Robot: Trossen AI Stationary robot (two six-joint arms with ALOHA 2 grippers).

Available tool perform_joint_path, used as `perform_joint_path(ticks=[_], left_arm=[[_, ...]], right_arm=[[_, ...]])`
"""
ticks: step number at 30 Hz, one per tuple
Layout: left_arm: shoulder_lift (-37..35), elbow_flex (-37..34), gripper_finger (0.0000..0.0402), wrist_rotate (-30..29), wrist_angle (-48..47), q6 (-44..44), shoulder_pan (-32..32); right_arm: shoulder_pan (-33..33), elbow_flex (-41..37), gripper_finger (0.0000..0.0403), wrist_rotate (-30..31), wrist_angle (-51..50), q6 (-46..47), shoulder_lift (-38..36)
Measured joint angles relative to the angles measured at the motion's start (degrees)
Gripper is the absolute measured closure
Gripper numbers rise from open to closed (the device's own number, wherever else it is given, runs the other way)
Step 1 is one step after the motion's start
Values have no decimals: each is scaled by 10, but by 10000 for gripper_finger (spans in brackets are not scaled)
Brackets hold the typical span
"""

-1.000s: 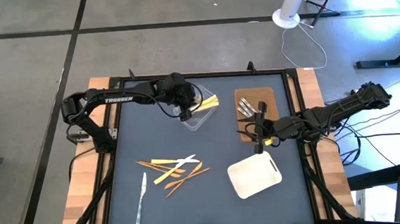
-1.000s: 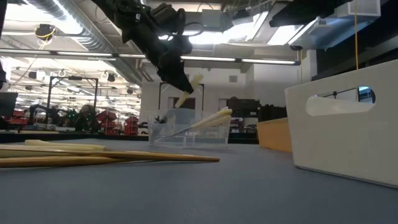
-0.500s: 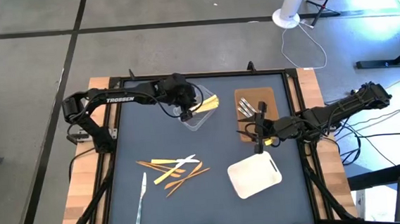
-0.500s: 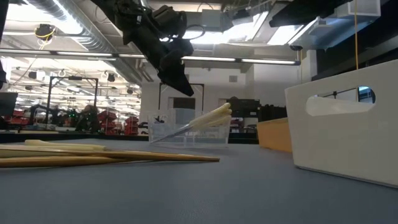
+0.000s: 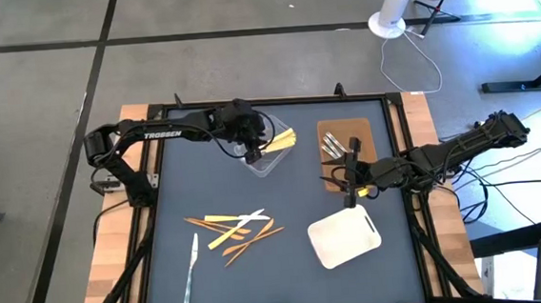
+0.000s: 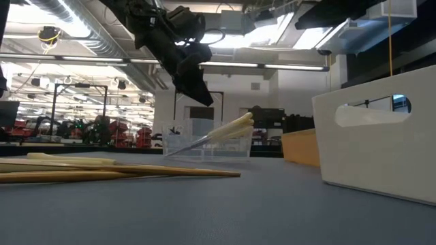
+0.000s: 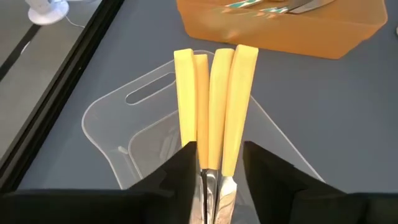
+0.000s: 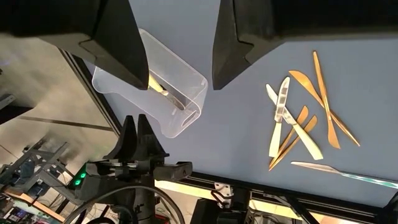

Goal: Sort silverware by color (type)
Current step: Put the gold knife into the white bin

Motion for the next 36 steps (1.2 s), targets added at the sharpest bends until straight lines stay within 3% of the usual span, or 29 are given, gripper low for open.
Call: perform_joint_path(ticks=[6, 10, 22, 28, 36], left_arm=[[0, 0, 223, 0, 2, -3, 0], [-7, -1, 209, 0, -4, -54, -1], [-112, -1, 226, 12, -77, -108, -49], [-158, 0, 227, 12, -149, -165, -105], [-156, 0, 228, 12, -234, -266, -204]], right_arm=[[0, 0, 235, 0, 0, 0, 0], [0, 0, 235, 0, 0, 0, 0], [0, 0, 235, -9, -1, 0, 0], [0, 0, 235, -11, -1, 0, 0], [0, 0, 235, -19, -1, 0, 0]])
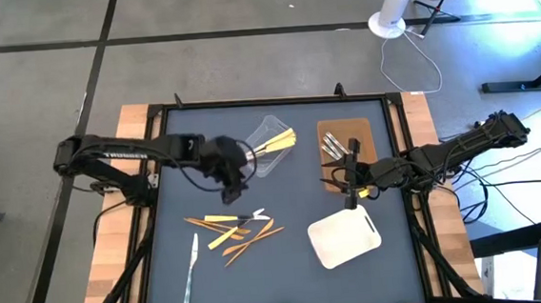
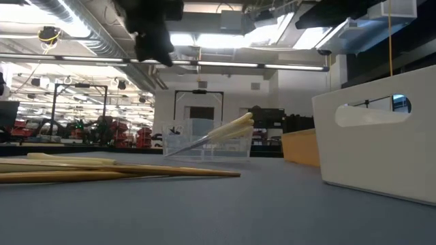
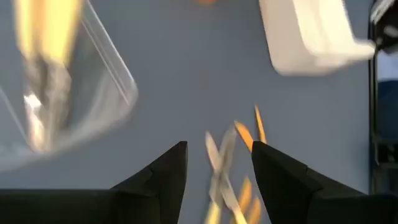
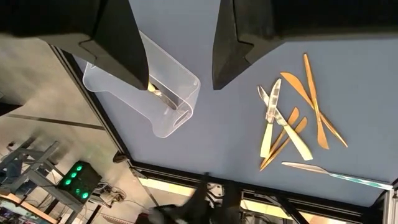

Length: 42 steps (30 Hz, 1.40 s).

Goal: Sort silverware by color (type)
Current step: Put the gold knife into the white bin

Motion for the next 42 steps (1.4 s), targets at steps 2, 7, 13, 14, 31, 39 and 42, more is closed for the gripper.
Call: perform_joint_path(ticks=[2, 7, 13, 14, 31, 39, 42], left_arm=[[2, 0, 228, 0, -15, -35, -27], [1, 0, 228, -7, -12, -108, -94], [11, 0, 228, -53, 1, -143, -163], [14, 0, 228, -66, 10, -147, -175], [182, 0, 228, -181, 199, -59, -256], [247, 0, 228, -184, 198, -60, -255], [263, 0, 228, -184, 198, -60, -255]], right_arm=[[0, 0, 235, 0, 0, 0, 0], [0, 0, 235, 0, 0, 0, 0], [0, 0, 235, 0, 0, 0, 0], [0, 0, 235, 0, 0, 0, 0], [0, 0, 235, 0, 0, 0, 0], [0, 0, 235, 0, 0, 0, 0], [0, 0, 235, 0, 0, 0, 0]])
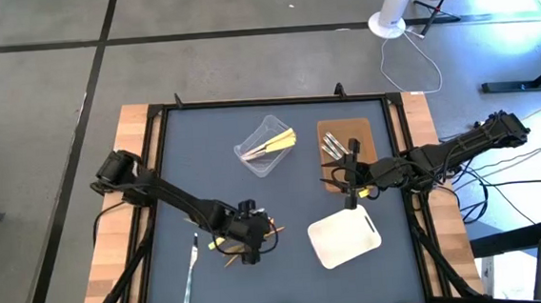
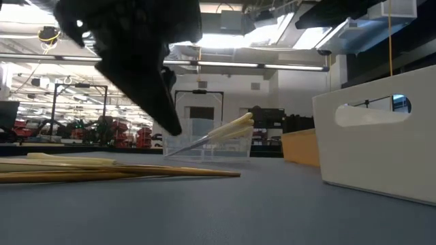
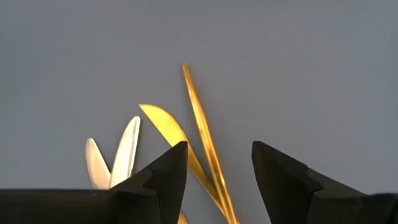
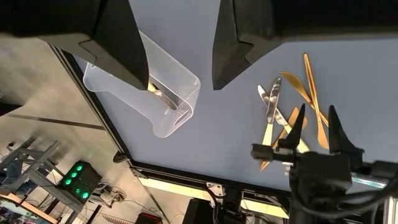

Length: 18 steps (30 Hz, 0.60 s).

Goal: Sort silverware by color (type)
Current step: Put the gold knife into the white bin

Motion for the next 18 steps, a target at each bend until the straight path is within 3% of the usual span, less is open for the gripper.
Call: perform_joint_path(ticks=[18], left_arm=[[33, 0, 228, 1, 0, 0, 0]], right_arm=[[0, 0, 235, 0, 0, 0, 0]])
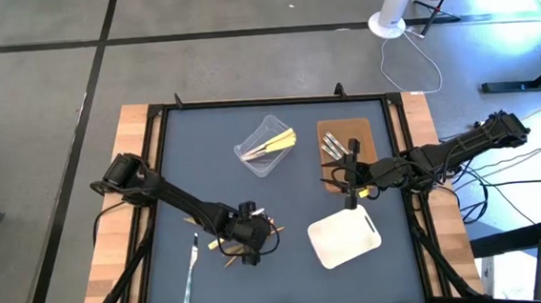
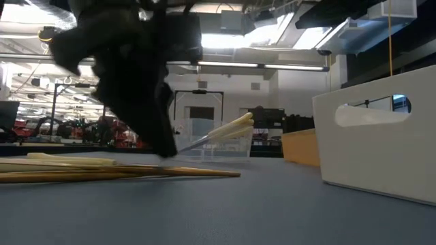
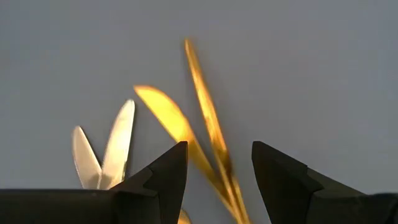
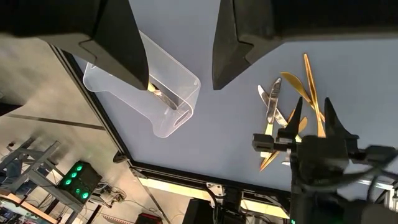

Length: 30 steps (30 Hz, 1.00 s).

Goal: Sort silverware by color (type)
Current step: Put the gold knife into the white bin

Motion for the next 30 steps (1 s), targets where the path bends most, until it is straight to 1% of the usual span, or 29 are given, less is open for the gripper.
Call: perform_joint_path(ticks=[6, 21, 30], left_arm=[[18, 0, 228, 4, 8, -1, 0], [17, 0, 228, -2, 7, 0, 0], [33, 2, 228, 2, 3, 0, -3]], right_arm=[[0, 0, 235, 0, 0, 0, 0], [0, 0, 235, 0, 0, 0, 0], [0, 0, 235, 0, 0, 0, 0]])
